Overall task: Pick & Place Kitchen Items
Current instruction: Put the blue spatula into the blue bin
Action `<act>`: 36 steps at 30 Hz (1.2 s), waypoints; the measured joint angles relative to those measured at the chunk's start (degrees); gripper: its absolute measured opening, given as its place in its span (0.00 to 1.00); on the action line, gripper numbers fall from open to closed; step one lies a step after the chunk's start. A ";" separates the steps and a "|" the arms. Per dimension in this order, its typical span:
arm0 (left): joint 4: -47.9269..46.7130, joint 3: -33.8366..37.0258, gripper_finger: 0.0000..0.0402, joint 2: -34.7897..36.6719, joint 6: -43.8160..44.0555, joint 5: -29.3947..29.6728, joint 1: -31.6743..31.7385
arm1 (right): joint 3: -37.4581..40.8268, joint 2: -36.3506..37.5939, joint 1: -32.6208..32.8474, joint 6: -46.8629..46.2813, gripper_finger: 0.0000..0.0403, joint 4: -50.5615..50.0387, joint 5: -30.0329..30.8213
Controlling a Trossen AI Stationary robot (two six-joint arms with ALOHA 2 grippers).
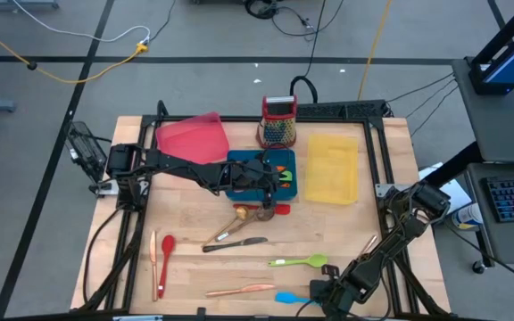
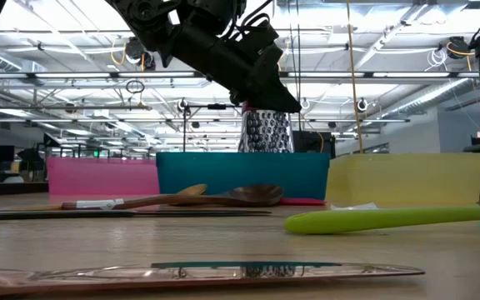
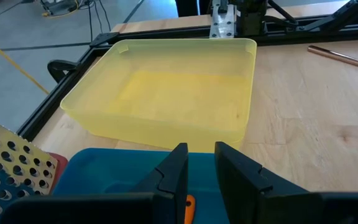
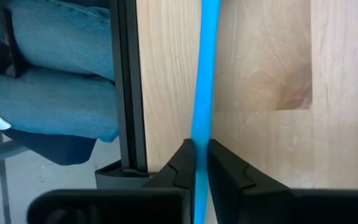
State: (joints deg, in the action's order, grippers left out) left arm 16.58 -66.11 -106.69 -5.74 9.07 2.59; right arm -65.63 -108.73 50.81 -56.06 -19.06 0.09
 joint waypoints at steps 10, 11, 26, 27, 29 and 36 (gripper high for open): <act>0.00 0.00 0.21 0.00 4.20 -15.51 -2.13 | 0.07 -0.07 -0.09 -0.21 0.04 2.77 1.32; 0.00 0.00 0.21 0.00 5.28 -18.26 -2.78 | 0.07 -0.07 -0.09 -0.23 0.04 2.79 1.34; -0.48 0.00 0.47 0.00 13.62 -20.17 -20.05 | 0.11 -0.09 0.02 1.90 0.04 2.81 4.74; -0.48 0.00 0.49 0.00 15.18 -18.87 -20.95 | 0.11 -0.09 0.02 2.18 0.04 2.87 5.23; -0.46 0.00 0.51 0.00 18.77 -16.02 -22.68 | 0.11 -0.09 0.04 3.36 0.04 2.96 5.80; 0.39 -0.01 0.48 -3.07 29.19 -9.75 -26.85 | 0.11 -0.13 0.04 5.76 0.04 3.28 8.62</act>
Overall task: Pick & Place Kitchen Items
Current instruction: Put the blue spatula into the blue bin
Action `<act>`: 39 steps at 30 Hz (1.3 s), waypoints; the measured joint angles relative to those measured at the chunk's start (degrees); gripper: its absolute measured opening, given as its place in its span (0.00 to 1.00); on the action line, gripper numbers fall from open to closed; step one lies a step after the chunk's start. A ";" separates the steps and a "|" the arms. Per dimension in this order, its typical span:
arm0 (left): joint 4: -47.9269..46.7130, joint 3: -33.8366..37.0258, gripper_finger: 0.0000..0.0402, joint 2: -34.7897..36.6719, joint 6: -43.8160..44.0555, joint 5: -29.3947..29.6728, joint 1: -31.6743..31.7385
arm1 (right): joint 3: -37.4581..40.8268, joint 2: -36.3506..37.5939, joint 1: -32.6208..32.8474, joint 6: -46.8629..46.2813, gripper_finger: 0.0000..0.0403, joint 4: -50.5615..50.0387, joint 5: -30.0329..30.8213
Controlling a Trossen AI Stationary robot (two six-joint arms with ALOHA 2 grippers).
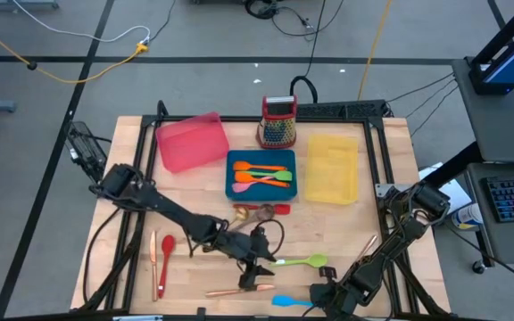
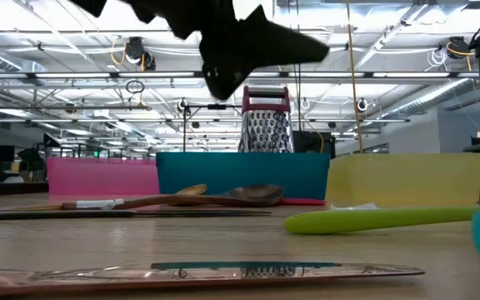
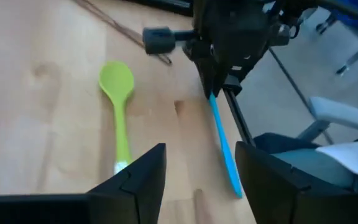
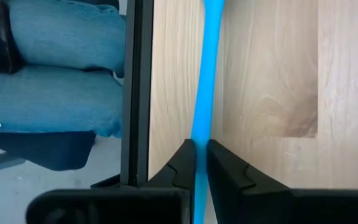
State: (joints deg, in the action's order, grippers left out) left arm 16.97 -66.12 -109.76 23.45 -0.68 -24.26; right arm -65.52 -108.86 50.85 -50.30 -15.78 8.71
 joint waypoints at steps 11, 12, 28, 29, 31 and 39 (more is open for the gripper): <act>10.30 0.03 0.42 -9.01 13.40 -4.02 -2.13 | 0.00 -0.07 -0.02 1.79 0.04 0.75 1.71; 12.24 0.01 0.42 -9.60 14.02 -4.88 -2.13 | 0.00 -0.07 -0.04 1.83 0.04 0.77 1.71; 16.64 -0.17 0.42 -14.66 19.75 -11.31 -1.91 | 4.03 0.02 -0.13 1.82 0.04 3.67 2.34; 16.59 -0.22 0.42 -14.66 19.40 -11.14 -1.94 | 4.18 0.03 -0.13 1.93 0.04 4.70 2.33; 15.59 -1.13 0.42 -14.76 18.16 -10.39 -2.35 | 4.44 0.08 -0.13 1.94 0.04 6.36 2.29; -3.73 -11.96 0.42 -17.00 12.64 -8.32 -4.06 | 4.79 0.02 -0.09 3.25 0.04 8.38 4.72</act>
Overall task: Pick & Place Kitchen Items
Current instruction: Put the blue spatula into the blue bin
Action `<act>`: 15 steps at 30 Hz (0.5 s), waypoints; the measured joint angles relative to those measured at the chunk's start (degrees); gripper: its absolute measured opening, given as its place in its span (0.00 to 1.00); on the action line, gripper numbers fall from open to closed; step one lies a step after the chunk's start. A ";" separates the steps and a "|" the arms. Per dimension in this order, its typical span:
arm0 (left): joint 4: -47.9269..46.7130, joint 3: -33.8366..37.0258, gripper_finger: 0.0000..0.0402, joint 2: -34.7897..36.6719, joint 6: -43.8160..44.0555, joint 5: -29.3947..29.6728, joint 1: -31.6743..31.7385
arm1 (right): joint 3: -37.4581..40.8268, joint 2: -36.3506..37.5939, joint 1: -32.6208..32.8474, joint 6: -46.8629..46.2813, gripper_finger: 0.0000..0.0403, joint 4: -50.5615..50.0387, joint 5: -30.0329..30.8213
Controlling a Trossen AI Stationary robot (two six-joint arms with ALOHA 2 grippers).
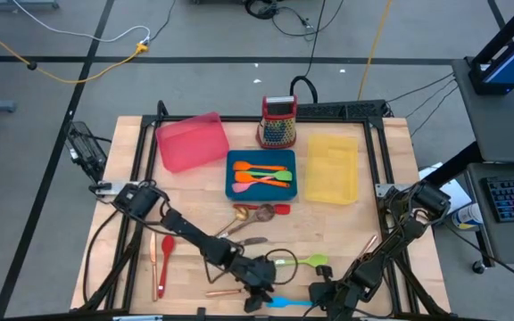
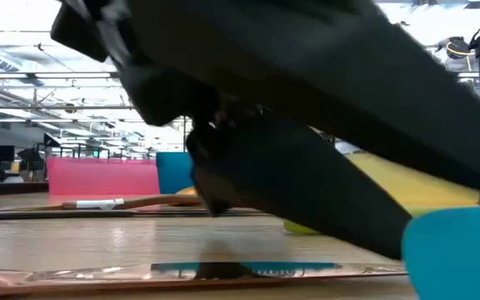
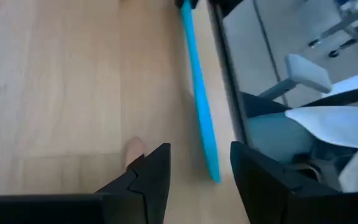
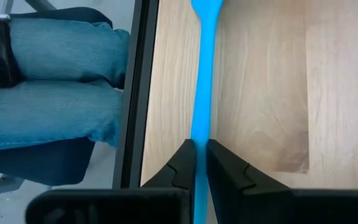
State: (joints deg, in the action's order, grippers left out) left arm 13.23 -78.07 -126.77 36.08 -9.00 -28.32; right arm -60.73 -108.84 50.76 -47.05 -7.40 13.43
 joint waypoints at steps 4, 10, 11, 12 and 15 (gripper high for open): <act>-0.86 -2.44 0.42 -0.85 0.06 0.62 -0.11 | 0.00 0.00 0.00 0.51 0.04 0.17 0.45; -1.35 -3.23 0.42 -2.04 0.46 0.45 -0.70 | 0.00 -0.02 0.48 1.68 0.04 0.48 2.85; -1.20 -3.22 0.42 -2.05 0.65 0.44 -0.80 | 0.00 -0.02 0.65 1.69 0.04 0.50 3.09; -1.21 -3.24 0.42 -2.03 0.94 0.45 -0.92 | 0.00 -0.02 0.72 1.71 0.04 0.52 3.32; -1.30 -3.25 0.42 -1.96 1.30 0.44 -1.33 | 0.00 -0.04 0.74 1.71 0.04 0.52 3.48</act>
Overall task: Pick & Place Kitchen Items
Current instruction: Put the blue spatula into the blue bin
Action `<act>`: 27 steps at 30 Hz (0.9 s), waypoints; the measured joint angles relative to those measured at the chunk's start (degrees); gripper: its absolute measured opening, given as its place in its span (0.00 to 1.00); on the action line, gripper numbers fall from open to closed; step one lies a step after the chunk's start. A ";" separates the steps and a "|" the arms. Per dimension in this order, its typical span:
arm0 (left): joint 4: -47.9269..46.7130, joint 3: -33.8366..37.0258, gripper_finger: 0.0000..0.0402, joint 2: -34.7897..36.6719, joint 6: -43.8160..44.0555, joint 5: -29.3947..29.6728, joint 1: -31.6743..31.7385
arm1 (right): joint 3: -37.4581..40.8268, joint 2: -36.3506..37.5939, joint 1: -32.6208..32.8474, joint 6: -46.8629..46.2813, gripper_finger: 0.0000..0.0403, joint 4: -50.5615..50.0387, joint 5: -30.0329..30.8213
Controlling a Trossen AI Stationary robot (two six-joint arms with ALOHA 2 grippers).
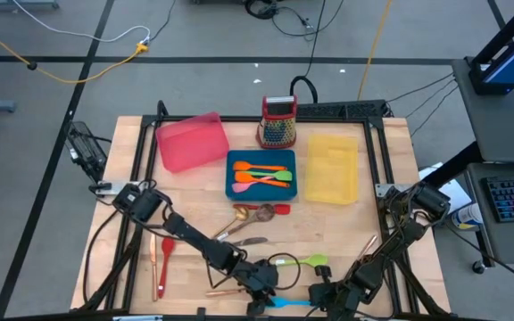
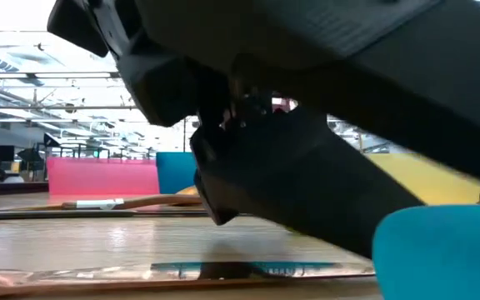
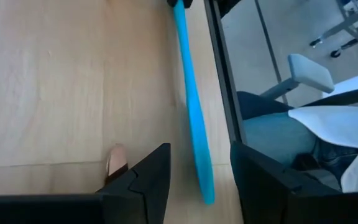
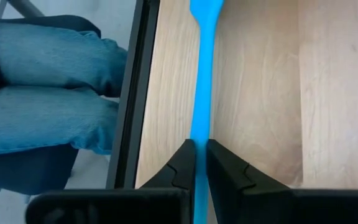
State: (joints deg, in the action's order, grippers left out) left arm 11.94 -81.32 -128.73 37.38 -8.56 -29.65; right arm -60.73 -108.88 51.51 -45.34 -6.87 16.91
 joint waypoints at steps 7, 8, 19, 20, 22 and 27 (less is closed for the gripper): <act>-0.31 0.00 0.35 0.00 -2.84 -1.19 -0.61 | 0.00 -0.02 0.01 0.07 0.04 -0.01 0.73; -0.32 0.00 0.32 -0.02 -3.15 -1.63 -0.56 | 0.00 -0.02 0.03 0.09 0.04 -0.02 1.00; -1.83 0.00 0.05 0.01 -3.88 -5.62 1.88 | 0.00 -0.03 0.04 1.42 0.04 0.77 1.38; -1.83 0.00 0.03 0.01 -3.88 -6.38 2.14 | 0.00 -0.02 0.04 1.79 0.04 1.15 1.37; -1.73 0.00 0.02 0.01 -3.67 -7.24 2.42 | 0.03 0.00 0.04 2.93 0.04 2.14 1.33; -1.52 0.02 0.04 0.01 -3.72 -7.98 2.53 | 0.04 0.00 0.04 4.12 0.05 2.50 1.40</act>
State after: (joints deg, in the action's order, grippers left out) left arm 10.41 -81.30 -128.73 33.66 -16.53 -27.11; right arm -60.69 -108.88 51.55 -41.23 -4.38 18.31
